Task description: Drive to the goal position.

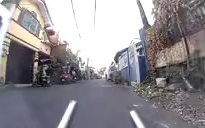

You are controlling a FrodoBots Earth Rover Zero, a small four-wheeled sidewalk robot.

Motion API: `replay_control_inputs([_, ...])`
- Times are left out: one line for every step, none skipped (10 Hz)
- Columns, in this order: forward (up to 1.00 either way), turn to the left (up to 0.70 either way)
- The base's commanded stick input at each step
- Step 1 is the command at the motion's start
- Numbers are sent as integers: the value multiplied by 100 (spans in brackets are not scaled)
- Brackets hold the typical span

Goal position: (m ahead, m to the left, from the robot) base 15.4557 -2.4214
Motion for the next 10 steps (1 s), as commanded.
replay_control_inputs([100,0])
replay_control_inputs([100,0])
replay_control_inputs([100,0])
replay_control_inputs([100,0])
replay_control_inputs([100,0])
replay_control_inputs([100,0])
replay_control_inputs([100,0])
replay_control_inputs([100,0])
replay_control_inputs([100,0])
replay_control_inputs([100,0])
